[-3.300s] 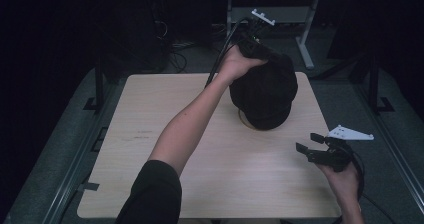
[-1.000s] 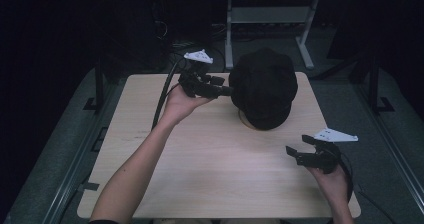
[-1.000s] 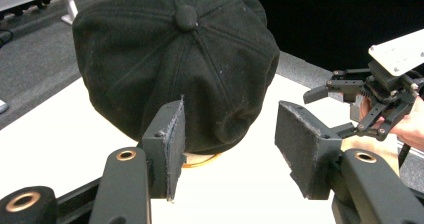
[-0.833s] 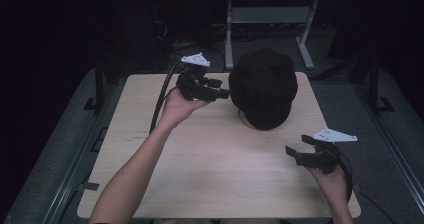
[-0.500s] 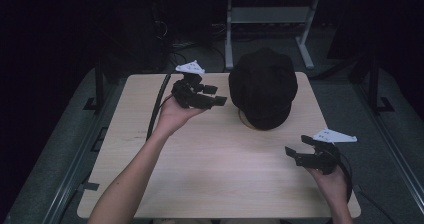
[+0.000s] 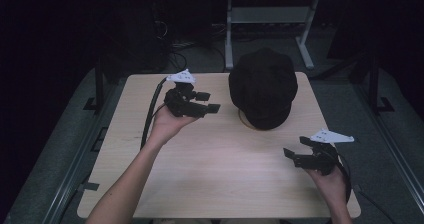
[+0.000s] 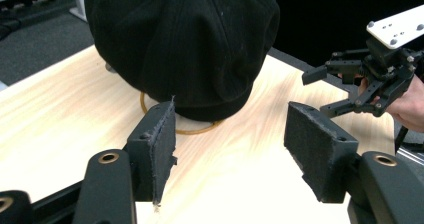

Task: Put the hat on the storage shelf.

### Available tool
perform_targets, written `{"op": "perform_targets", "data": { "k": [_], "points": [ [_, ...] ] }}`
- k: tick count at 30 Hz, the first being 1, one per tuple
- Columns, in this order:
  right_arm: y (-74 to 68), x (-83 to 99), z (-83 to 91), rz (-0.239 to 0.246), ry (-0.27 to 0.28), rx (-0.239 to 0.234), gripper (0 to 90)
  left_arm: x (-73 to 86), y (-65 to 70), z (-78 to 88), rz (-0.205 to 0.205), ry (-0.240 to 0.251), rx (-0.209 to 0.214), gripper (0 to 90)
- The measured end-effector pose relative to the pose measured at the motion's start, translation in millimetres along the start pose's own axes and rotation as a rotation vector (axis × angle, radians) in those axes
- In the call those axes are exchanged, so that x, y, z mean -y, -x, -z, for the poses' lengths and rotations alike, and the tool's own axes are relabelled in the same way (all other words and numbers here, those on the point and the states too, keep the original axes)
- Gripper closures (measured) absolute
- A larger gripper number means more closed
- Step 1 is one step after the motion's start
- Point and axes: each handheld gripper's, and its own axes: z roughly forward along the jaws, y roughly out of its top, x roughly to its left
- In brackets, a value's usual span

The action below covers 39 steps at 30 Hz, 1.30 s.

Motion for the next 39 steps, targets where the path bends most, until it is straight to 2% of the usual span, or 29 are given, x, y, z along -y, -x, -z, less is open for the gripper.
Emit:
{"op": "perform_targets", "data": {
  "k": [8, 18, 29, 39],
  "points": [
    [-2.0, 0.7, -2.8, 0.001, -0.014, -0.006, 20.8, 14.3, -0.5, 4.9, 0.0, -0.008, -0.011, 35.3],
    [-2.2, 2.0, -3.6, 0.007, -0.023, -0.015, 20.7, 32.5, -0.6, 12.3, 0.029, 0.007, -0.017, 32.5],
    [-2.2, 3.1, -4.0, 0.007, -0.034, -0.018, 20.8, 52.6, 1.6, 20.4, 0.034, -0.006, -0.048, 30.7],
    [-4.8, 3.0, -4.7, 0.01, -0.035, -0.017, 20.8, 79.1, 3.5, 27.7, 0.05, -0.002, -0.055, 29.3]
  ]
}}
